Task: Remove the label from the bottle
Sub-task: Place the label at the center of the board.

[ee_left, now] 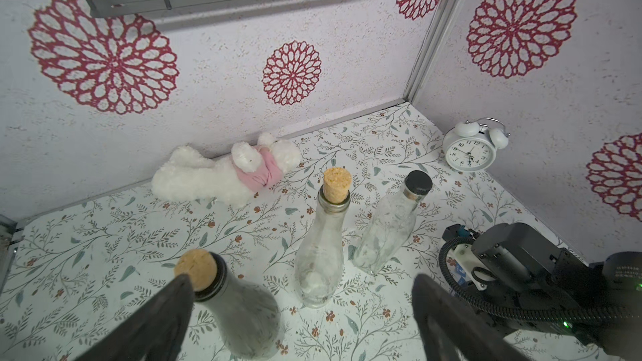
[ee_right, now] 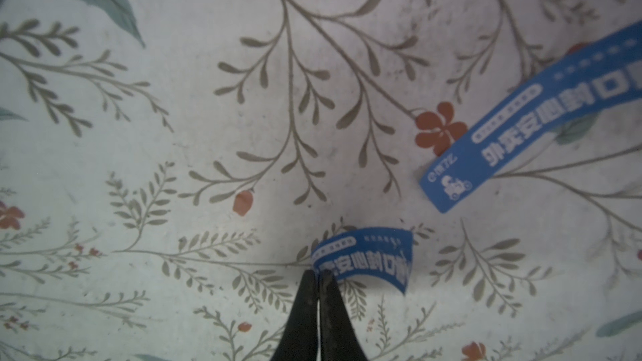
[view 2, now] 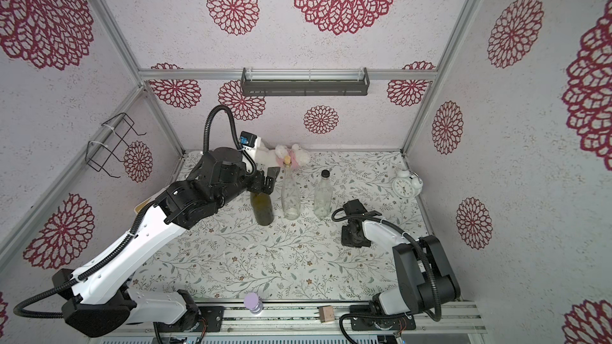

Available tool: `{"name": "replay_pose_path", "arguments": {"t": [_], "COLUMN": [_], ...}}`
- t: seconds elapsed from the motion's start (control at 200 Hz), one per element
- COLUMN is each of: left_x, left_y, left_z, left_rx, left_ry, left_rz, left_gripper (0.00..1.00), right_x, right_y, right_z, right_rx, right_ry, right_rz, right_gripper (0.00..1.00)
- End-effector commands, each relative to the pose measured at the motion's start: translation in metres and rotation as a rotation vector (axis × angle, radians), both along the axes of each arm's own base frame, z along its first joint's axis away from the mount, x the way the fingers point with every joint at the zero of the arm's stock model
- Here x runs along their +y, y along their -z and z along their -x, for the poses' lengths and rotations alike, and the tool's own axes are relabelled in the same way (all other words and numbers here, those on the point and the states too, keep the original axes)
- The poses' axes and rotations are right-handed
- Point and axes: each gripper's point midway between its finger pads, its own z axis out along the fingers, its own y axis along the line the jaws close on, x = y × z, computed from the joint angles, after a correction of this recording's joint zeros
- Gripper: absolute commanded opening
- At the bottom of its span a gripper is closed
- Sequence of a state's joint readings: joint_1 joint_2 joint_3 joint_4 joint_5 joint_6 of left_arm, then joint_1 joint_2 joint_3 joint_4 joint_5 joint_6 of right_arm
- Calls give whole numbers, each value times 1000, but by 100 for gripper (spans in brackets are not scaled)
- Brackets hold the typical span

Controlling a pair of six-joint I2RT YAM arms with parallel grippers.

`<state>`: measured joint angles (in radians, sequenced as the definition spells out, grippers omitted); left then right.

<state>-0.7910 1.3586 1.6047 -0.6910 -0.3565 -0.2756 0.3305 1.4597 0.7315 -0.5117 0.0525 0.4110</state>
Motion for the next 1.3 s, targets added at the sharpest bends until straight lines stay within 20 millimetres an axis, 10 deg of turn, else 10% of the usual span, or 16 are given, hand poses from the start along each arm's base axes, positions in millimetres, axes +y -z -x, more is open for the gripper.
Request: {"name": "replay_pose_path", "arguments": {"t": [0.0,0.741,1.296], "left_x": [11,29,92], "left_y": [-3,0,21], "left_z": [1,3,10], "left_rx": [4,21,90], "left_ry": [-40,-79,-178], "left_rz": [24,15,34], "left_gripper": [100,99,97], "right_x": [1,-22,6], "right_y": [3,-4,-93], "right_z": [-4,-7,-20], "right_rx": [-8,-38,-240], "right_ry": [-11,70,2], "right_rz": [-6,-32,-218], "right_gripper": [11,53,82]}}
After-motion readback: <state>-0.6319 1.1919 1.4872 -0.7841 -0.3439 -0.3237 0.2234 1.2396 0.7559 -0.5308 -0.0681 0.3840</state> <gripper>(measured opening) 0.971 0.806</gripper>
